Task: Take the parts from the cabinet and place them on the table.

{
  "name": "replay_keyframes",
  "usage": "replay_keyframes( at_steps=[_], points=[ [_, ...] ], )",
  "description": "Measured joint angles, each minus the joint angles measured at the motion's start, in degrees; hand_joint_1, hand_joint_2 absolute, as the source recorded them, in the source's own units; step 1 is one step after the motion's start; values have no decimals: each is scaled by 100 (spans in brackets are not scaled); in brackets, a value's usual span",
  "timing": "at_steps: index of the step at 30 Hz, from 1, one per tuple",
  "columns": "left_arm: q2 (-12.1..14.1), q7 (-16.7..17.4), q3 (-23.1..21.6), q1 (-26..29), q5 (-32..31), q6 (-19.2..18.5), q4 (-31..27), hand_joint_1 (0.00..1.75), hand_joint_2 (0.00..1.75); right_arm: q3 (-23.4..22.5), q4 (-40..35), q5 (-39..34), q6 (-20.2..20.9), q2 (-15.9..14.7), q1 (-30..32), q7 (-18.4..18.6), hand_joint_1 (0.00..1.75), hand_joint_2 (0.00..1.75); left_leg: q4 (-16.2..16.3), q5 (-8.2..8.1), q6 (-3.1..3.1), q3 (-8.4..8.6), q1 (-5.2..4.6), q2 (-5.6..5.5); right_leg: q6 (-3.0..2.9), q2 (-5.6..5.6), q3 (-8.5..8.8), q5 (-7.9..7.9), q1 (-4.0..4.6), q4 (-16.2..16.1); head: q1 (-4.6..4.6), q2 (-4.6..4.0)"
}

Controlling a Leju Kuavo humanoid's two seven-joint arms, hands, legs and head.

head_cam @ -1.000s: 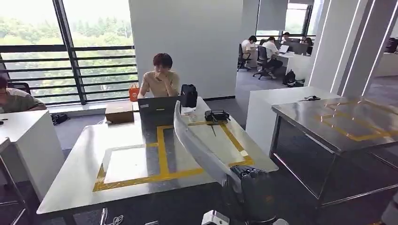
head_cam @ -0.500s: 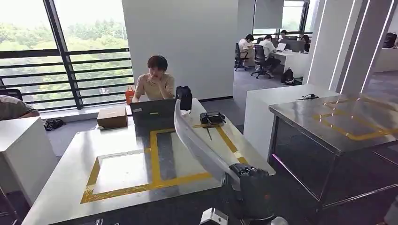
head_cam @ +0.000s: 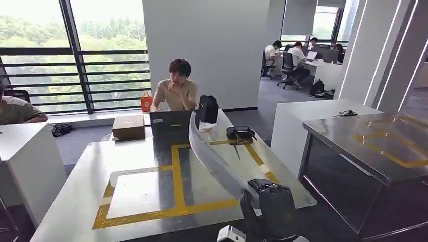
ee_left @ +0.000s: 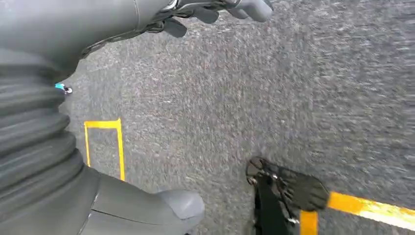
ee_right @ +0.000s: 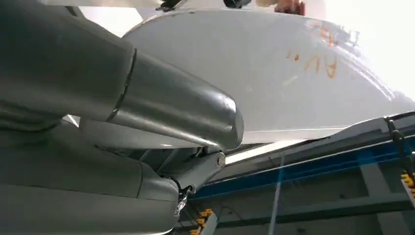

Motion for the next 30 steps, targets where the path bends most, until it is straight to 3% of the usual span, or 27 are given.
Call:
replay_keyframes(
  at_steps=[1,2,3,5,7,8,10,11,12,13,14,15,16,17,18,19,20,21,22,23,24,25,26,27,28,29,30],
  points=[
    [-29,9,-2,-10,-4,-2,20,0,175,0,2,15,9,-11,10,-2,175,0,33,-62,-21,47,-14,7,-50,11,-18,393,34,-295,-11,-4],
    [-22,22,-4,-30,-20,0,9,0,175,-2,2,17,26,-28,14,4,175,0,9,-115,-69,70,-24,-34,-33,26,36,185,43,-268,4,-5],
    [-16,35,-4,-37,-35,-2,4,0,175,-2,0,20,20,-28,28,9,175,0,-47,-172,-107,88,-24,-21,-40,32,90,239,52,-273,0,0],
    [-16,37,-4,-38,-44,-2,2,0,175,-7,-2,26,13,-31,22,6,175,0,111,-78,-169,178,-37,-17,-112,53,218,146,17,-319,-9,0],
    [-9,35,-7,-74,-46,-2,0,0,175,-7,-20,29,11,-20,18,7,175,0,674,-14,-204,-124,-19,17,-182,44,388,47,-20,-354,-31,0],
    [-13,35,-7,-87,-46,-2,0,0,175,-7,-20,29,9,-20,18,4,175,0,1029,-106,-239,-365,-2,20,-203,38,448,-12,-22,-354,-31,0],
    [-9,37,-7,-80,-48,-2,0,0,175,-7,-20,29,11,-20,49,4,175,0,1577,-520,-308,-852,29,28,-201,39,570,-138,-29,-354,-37,0],
    [-9,39,-7,-59,-48,-2,0,0,175,-7,-20,31,11,-20,68,6,175,0,1660,-660,-328,-1015,38,31,-191,45,651,-205,-39,-354,-31,2],
    [-7,39,-7,-45,-48,-2,0,0,175,-7,-20,40,9,-20,86,4,175,0,1557,-648,-346,-1074,46,34,-177,54,743,-273,-55,-353,-35,0],
    [-5,37,-7,-43,-50,-2,0,0,175,-7,-20,46,9,-20,97,4,175,0,1261,-477,-370,-1059,55,40,-153,57,856,-358,-73,-352,-33,0],
    [-5,37,-7,-43,-55,-2,0,0,175,-7,-22,50,7,-20,97,7,175,0,883,-173,-380,-999,65,53,-130,56,963,-442,-90,-351,-35,0],
    [-5,37,-7,-38,-57,-2,0,0,175,-7,-28,63,7,-20,99,9,175,0,444,311,-393,-935,84,70,-98,48,1064,-530,-100,-350,-35,0],
    [-9,42,-7,-5,-57,-4,13,0,175,-7,-30,83,7,-20,93,9,175,0,92,785,-394,-988,98,99,-63,51,1105,-601,-87,-312,-42,-2],
    [-9,37,-7,-16,-59,-9,11,0,175,-7,-35,98,13,-20,107,11,175,0,118,685,-308,-973,76,140,-22,68,1132,-677,-73,-309,-39,-7],
    [-9,44,-9,-23,-59,-20,7,0,175,-7,-55,107,22,-20,105,28,175,0,129,696,-239,-901,51,112,42,65,1159,-745,-73,-343,-35,-4],
    [-9,42,-7,-25,-59,-20,7,0,175,-7,-63,114,22,-20,104,48,175,0,103,662,-184,-884,65,107,84,63,1220,-713,-75,-286,-35,-4],
    [-9,35,-7,-34,-59,-20,7,0,175,-9,-81,134,24,-20,94,48,175,0,93,629,-136,-834,59,104,100,61,1214,-677,-81,-261,-24,-2],
    [-16,37,-7,-48,-61,-20,4,0,175,-9,-105,151,35,-20,99,57,175,0,64,616,-91,-749,83,80,124,46,1104,-624,-99,-63,-28,-2],
    [-13,33,-9,-50,-61,-20,4,0,175,-9,-111,151,35,-20,94,61,175,0,56,580,-53,-694,84,80,145,40,897,-506,-99,298,-26,-2],
    [-7,33,-9,-57,-63,-20,-2,0,175,-9,-114,153,48,-17,88,61,175,0,47,529,-28,-646,84,75,158,31,585,-503,-99,728,-24,-2],
    [-7,33,-9,-62,-66,-17,-2,0,175,-9,-114,158,77,-17,97,66,175,0,45,465,-13,-587,82,72,174,31,261,-656,-100,1111,-24,-2],
    [-5,35,-7,-63,-68,-18,-2,0,175,-9,-114,158,101,-17,115,76,175,0,45,400,-8,-524,76,58,191,31,18,-913,-98,1336,-24,-2],
    [-5,35,-7,-61,-72,-17,-2,0,175,-9,-111,158,129,-20,123,74,175,0,45,328,-12,-440,72,46,181,31,-168,-1149,-94,1422,-24,-2],
    [-5,39,-7,-55,-85,-20,0,0,175,-9,-109,155,142,-17,126,57,175,0,45,257,-20,-353,69,36,161,31,-267,-1236,-87,1345,-24,-2],
    [-9,39,-7,-54,-87,-20,0,0,175,-9,-109,149,155,-17,126,52,175,0,45,182,-24,-253,67,28,137,31,-279,-1171,-78,1121,-24,-2],
    [-13,42,-7,-57,-87,-24,0,0,175,-9,-107,140,194,-17,125,44,175,0,45,101,-29,-141,65,22,101,31,-218,-910,-64,744,-26,-2],
    [-20,39,-9,-66,-92,-26,0,0,175,-9,-96,129,221,-17,120,41,175,0,44,19,-37,-37,61,19,48,31,-126,-450,-46,291,-24,-2]
  ],
)
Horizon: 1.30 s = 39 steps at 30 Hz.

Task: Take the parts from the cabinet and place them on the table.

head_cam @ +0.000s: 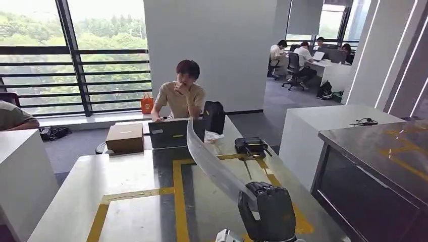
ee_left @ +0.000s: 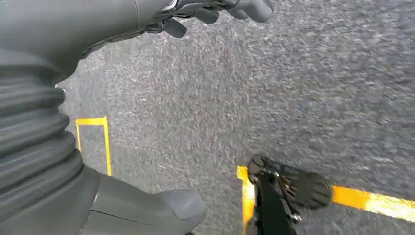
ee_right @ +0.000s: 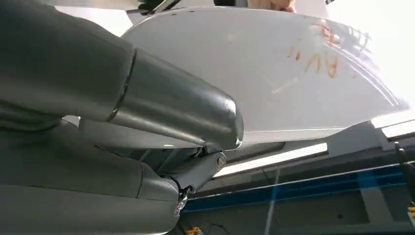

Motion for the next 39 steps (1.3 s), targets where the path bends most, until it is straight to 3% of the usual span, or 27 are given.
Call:
replay_keyframes(
  at_steps=[1,3,4,5,7,8,11,12,13,14,15,16,17,19,20,21,23,25,26,27,28,29,31,33,34,36,39],
  points=[
    [-17,2,0,5,-4,-2,4,0,175,0,33,-33,26,0,-13,-18,175,0,-11,-71,-12,18,2,-5,-61,-14,60,595,32,-414,0,0],
    [-15,9,0,-15,-15,-9,-2,0,175,-4,146,-161,89,4,-58,-87,175,0,-25,-245,-99,122,-37,-24,-60,24,135,591,69,-484,-9,0],
    [-15,4,-4,-22,-28,-11,-2,0,175,-15,211,-231,88,11,-98,-122,175,0,8,-218,-126,296,-46,-30,-79,30,162,618,62,-536,-4,-2],
    [-13,6,-4,-28,-37,-11,-4,0,175,-17,342,-304,92,18,-205,-168,175,0,76,-137,-175,264,-52,-31,-121,30,232,628,45,-540,-15,0],
    [-6,11,-4,-61,-72,-11,-9,0,175,-18,629,-415,88,92,-412,-240,175,0,579,-10,-223,13,-48,-16,-217,37,410,562,5,-578,-15,0],
    [-11,15,-4,-80,-81,-13,-5,0,175,-17,771,-444,90,124,-519,-275,175,0,957,-40,-249,-229,-44,-2,-255,35,469,509,4,-584,-28,0],
    [-11,20,-4,-90,-81,-15,-2,0,175,-18,1044,-466,90,186,-621,-280,175,0,1674,-732,-313,-907,-32,12,-261,37,652,321,7,-585,-28,2],
    [-9,22,-4,-77,-83,-15,-2,0,175,-17,1115,-470,88,199,-634,-280,175,0,1641,-880,-320,-1018,-31,13,-259,44,738,249,6,-585,-33,0],
    [-7,22,-4,-70,-83,-15,-2,0,175,-18,1170,-474,88,212,-637,-280,175,0,1444,-850,-310,-1046,-31,16,-251,50,840,171,6,-585,-28,0],
    [0,22,-4,-70,-81,-15,-2,0,175,-18,1218,-481,88,221,-645,-280,175,0,1102,-635,-288,-1013,-31,22,-242,50,949,88,5,-584,-33,0],
    [0,20,-4,-65,-83,-15,-2,0,175,-17,1255,-481,88,243,-651,-282,175,0,701,-229,-259,-963,-32,29,-233,46,1047,7,5,-583,-31,0],
    [2,20,-4,-42,-83,-15,-2,0,175,-17,1294,-483,88,260,-659,-280,175,0,302,354,-226,-934,-32,33,-214,38,1045,-70,7,-598,-33,0],
    [2,17,-4,-21,-83,-15,2,0,175,-17,1362,-485,94,267,-694,-273,175,0,14,752,-201,-1009,-52,48,-187,58,1157,-150,33,-516,-35,0],
    [0,6,-4,-30,-101,-17,0,0,175,-17,1544,-536,260,293,-865,-161,175,0,62,703,-110,-923,-83,53,-88,82,1205,-236,30,-592,-31,0],
    [0,11,-9,-45,-125,-17,0,0,175,-13,1741,-542,355,297,-1048,-118,175,0,37,715,-73,-888,-68,74,-60,92,1210,-171,45,-536,-31,0],
    [-2,30,-18,-70,-147,-24,0,0,175,-7,2016,-538,436,310,-1273,-74,175,0,11,708,-46,-829,-56,60,-51,95,1191,-164,34,-472,-24,0],
    [0,87,-63,-119,-219,-70,-2,0,175,0,2823,-459,479,396,-1784,-9,175,0,-23,680,27,-748,-39,64,16,30,826,-72,20,105,-20,0],
    [2,118,-92,-196,-249,-100,-2,0,175,15,3665,-236,457,494,-2235,101,175,0,-25,603,67,-701,-39,46,76,21,273,-404,-6,847,-15,0],
    [0,92,-96,-213,-271,-149,-2,0,175,48,4098,-51,416,533,-2399,220,175,0,-25,563,68,-664,-39,25,91,19,52,-637,-14,1080,-7,0],
    [0,70,-118,-221,-321,-185,-2,0,175,93,4467,106,417,572,-2550,297,175,0,-25,520,61,-615,-38,10,98,17,-73,-710,-22,1126,-7,0],
    [-4,72,-157,-214,-352,-203,0,0,175,138,4809,190,462,605,-2664,343,175,0,-25,476,54,-554,-38,-5,93,12,-97,-606,-28,973,-7,0],
    [-15,91,-184,-214,-378,-201,2,0,175,155,5093,229,553,636,-2750,372,175,0,-25,424,45,-481,-38,-20,76,9,-17,-323,-27,612,-7,0],
    [-33,122,-199,-220,-402,-186,2,0,175,190,5548,334,682,671,-2844,400,175,0,-27,316,3,-344,-38,-36,10,-1,300,510,-15,-424,-9,0],
    [-35,52,-238,-233,-433,-181,2,0,175,297,5928,411,871,711,-2850,450,175,0,-31,256,-77,-309,-41,-57,-41,-14,313,421,57,-586,-11,0],
    [-33,24,-249,-233,-455,-181,0,0,175,335,6062,441,927,721,-2803,481,175,0,-56,233,-115,-300,-41,-60,-76,-6,365,556,64,-616,-33,4],
    [-31,-13,-291,-232,-501,-181,0,0,175,385,6300,444,1004,730,-2721,514,175,0,-54,225,-12,-260,-66,-47,-60,-1,396,597,35,-637,-33,2],
    [-33,-5,-330,-239,-507,-184,4,0,175,442,6533,441,1032,756,-2554,568,175,0,-129,209,-61,-211,-60,-19,-115,20,399,560,49,-636,-33,2]
  ],
)
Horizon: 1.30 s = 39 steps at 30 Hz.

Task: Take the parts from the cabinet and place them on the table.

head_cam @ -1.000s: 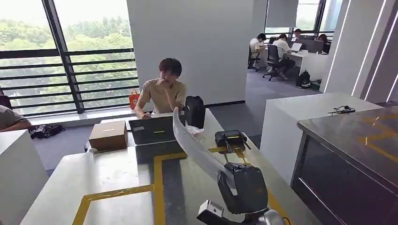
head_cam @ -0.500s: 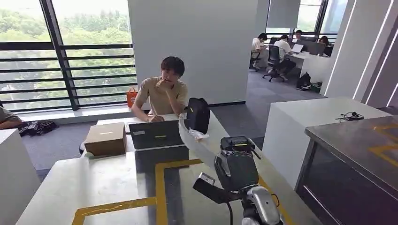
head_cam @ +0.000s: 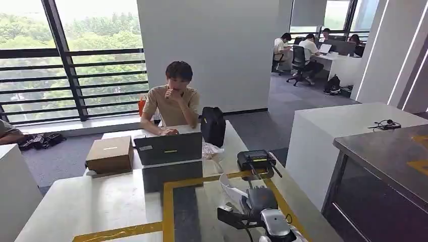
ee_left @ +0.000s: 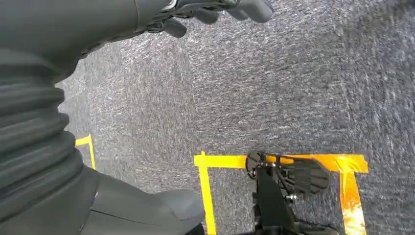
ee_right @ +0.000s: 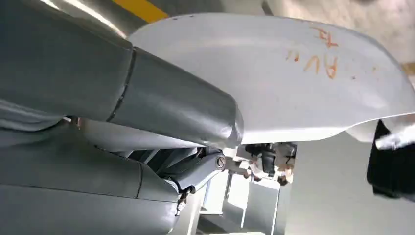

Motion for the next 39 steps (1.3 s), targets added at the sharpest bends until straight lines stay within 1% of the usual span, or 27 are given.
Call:
replay_keyframes(
  at_steps=[3,6,7,8,9,10,18,19,24,27,29,30,32,33,35,36,39],
  points=[
    [15,2,-2,-21,20,0,-2,0,175,22,146,-4,11,13,131,7,175,0,-44,-9,-14,22,0,7,-27,4,0,-18,1,0,0,0],
    [28,-11,-2,-20,22,0,-2,0,175,31,223,-2,79,17,156,-13,175,0,-57,-7,-24,28,1,16,-35,7,0,-23,5,1,-2,0],
    [33,-20,-2,-20,22,2,-2,0,175,31,242,-4,103,20,157,-20,175,0,-59,-7,-38,29,2,17,-38,6,1,-24,8,1,-2,0],
    [33,-35,-2,-19,22,2,-2,0,175,31,260,-4,114,20,156,-26,175,0,-61,-2,-73,29,5,19,-39,6,1,-24,9,3,-2,0],
    [33,-46,-2,-19,22,2,-2,0,175,31,273,-2,118,20,157,-28,175,0,-61,0,-88,29,6,19,-40,6,1,-23,9,4,-2,0],
    [33,-50,-2,-19,24,2,0,0,175,31,288,-2,125,22,157,-28,0,0,-62,1,-88,29,6,19,-41,5,3,-22,9,4,-2,0],
    [42,-46,-2,-7,138,-15,0,0,175,37,341,2,92,76,168,-129,0,0,-52,5,-95,44,0,19,-38,4,30,-12,-5,4,-2,0],
    [46,-61,-2,-2,140,-46,2,0,0,37,341,2,72,81,175,-131,0,0,-50,5,-94,46,0,19,-38,4,34,-12,-6,4,-2,0],
    [61,-81,-2,4,135,-155,2,0,0,37,343,-74,-131,96,181,-258,0,0,-45,4,-93,50,-3,19,-34,4,40,-10,-10,3,-2,0],
    [68,-94,-2,5,136,-168,2,0,0,33,341,-236,-454,94,161,-412,0,0,-42,4,-93,51,-3,19,-32,4,43,-8,-11,2,-2,0],
    [70,-50,-2,8,140,-153,2,0,0,-41,306,-428,-745,96,125,-581,0,0,-41,4,-92,50,-3,19,-30,4,43,-8,-12,2,-2,0],
    [70,-44,-2,14,142,-149,2,0,0,-64,277,-510,-815,96,83,-641,0,0,-41,4,-92,50,-3,19,-27,4,44,-5,-13,3,-2,0],
    [70,7,0,22,162,-107,2,0,0,-199,148,-886,-977,96,5,-956,0,0,-30,0,-88,47,-9,19,-22,5,45,-1,-20,-3,-2,0],
    [77,11,2,29,177,-96,2,0,0,-291,67,-1048,-999,101,-43,-1082,0,0,-18,-10,-70,0,-21,17,-9,5,45,4,-25,-5,-2,0],
    [81,9,2,36,195,-72,2,0,0,-524,-226,-1557,-960,105,-120,-1396,0,0,-10,-17,-59,1,-22,21,-3,4,45,1,-24,-4,-2,0],
    [87,7,4,45,199,-66,2,0,0,-643,-414,-1767,-876,103,-157,-1449,0,0,-6,-20,-54,-1,-24,21,1,4,45,2,-25,-4,-2,0],
    [96,-9,11,62,208,-46,2,0,0,-923,-1024,-2309,-876,85,-208,-1650,0,0,24,-19,-31,5,-31,21,24,5,45,15,-30,-5,-2,0]
  ],
)
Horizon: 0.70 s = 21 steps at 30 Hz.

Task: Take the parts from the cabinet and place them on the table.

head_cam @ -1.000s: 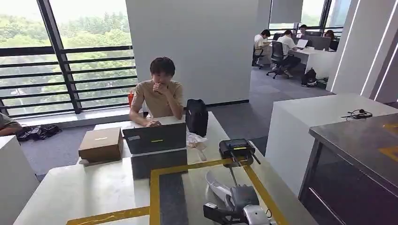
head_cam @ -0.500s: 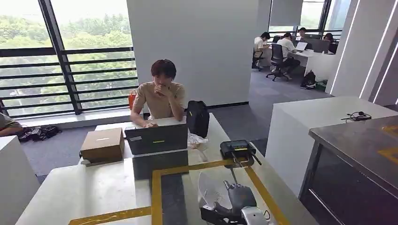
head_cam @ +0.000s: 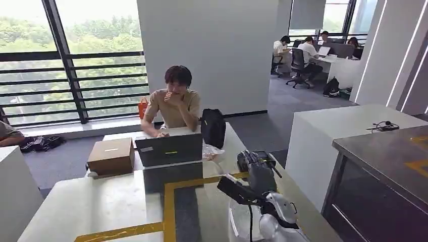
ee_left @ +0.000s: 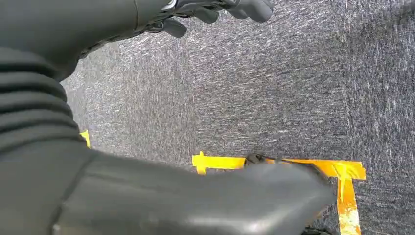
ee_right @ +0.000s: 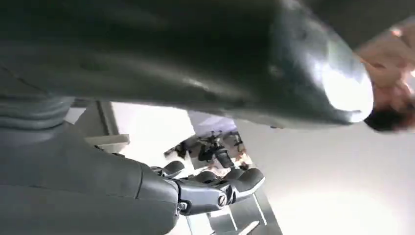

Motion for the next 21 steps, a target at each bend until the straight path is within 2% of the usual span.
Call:
replay_keyframes(
  at_steps=[2,3,4,5,7,8,9,10,12,13,14,15,16,18,19,20,21],
  points=[
    [4,-22,2,7,7,33,0,0,0,-120,-479,-299,20,-33,13,9,0,0,10,43,30,16,-14,0,39,2,8,45,-13,-18,0,0],
    [-13,-37,2,8,17,35,2,0,0,-166,-758,-452,64,-66,17,51,0,0,-87,105,56,40,41,9,70,23,18,58,36,-33,0,0],
    [-22,-39,2,8,17,42,4,0,0,-205,-1016,-582,72,-120,34,88,0,0,-140,156,61,75,71,49,94,12,-15,-57,21,33,0,0],
    [-22,-42,4,8,17,50,4,0,0,-218,-1193,-675,92,-136,39,123,0,0,-159,175,99,64,80,61,115,4,-134,-260,13,271,18,0],
    [-20,-39,4,10,17,70,4,0,0,-244,-1571,-867,109,-208,113,125,0,0,-141,180,107,25,84,85,174,-1,-494,-710,-37,1162,15,0],
    [-20,-37,4,13,15,85,4,0,0,-251,-1744,-969,101,-260,182,123,0,0,-121,180,107,1,87,89,205,-2,-656,-850,-62,1573,15,0],
    [-20,-35,4,19,15,87,4,0,0,-253,-1880,-1048,77,-304,247,112,0,0,-97,181,104,-21,95,92,230,-5,-706,-846,-89,1725,18,0],
    [-22,-33,4,29,15,90,7,0,0,-255,-2013,-1121,35,-345,306,70,0,0,-67,177,96,-45,112,98,257,-14,-604,-709,-119,1576,17,0],
    [-26,-33,4,33,13,94,9,0,0,-273,-2306,-1221,-80,-417,356,-26,0,0,21,146,31,-92,163,107,320,-41,-78,-292,-175,680,17,0],
    [-24,-33,4,31,11,98,9,0,0,-273,-2424,-1243,-118,-439,363,-50,0,0,78,118,-19,-120,176,113,359,-60,176,-260,-202,187,18,0],
    [-8,-35,7,29,9,105,-2,0,0,-273,-2518,-1254,-168,-463,394,-80,0,0,94,123,-78,-167,170,106,317,-20,255,-343,-128,190,20,0],
    [-15,-35,4,25,-2,107,2,0,0,-277,-2632,-1256,-214,-480,457,-105,0,0,102,126,-116,-165,157,94,221,4,190,-249,-117,239,17,0],
    [-18,-35,7,25,-2,118,2,0,0,-281,-2735,-1280,-262,-518,498,-116,0,0,126,143,-153,-169,142,88,169,-2,191,-323,-123,159,13,0],
    [-18,-26,7,28,-13,120,2,0,0,-284,-2913,-1302,-304,-527,595,-116,0,0,88,183,-240,-192,158,87,76,6,137,-273,-130,169,22,0],
    [-22,-20,6,27,-20,120,2,0,0,-284,-2993,-1304,-317,-527,630,-116,0,0,143,110,-263,-235,170,86,17,-3,131,-236,-149,142,20,0],
    [-26,-2,6,21,-26,120,2,0,0,-284,-3056,-1304,-343,-529,663,-116,0,0,318,-92,-264,-306,169,83,-27,-6,107,-207,-147,131,18,0],
    [-31,9,4,12,-31,118,2,0,0,-284,-3109,-1304,-354,-529,698,-116,0,0,715,-383,-267,-451,163,82,-68,-7,63,-173,-139,131,15,0]
  ],
)
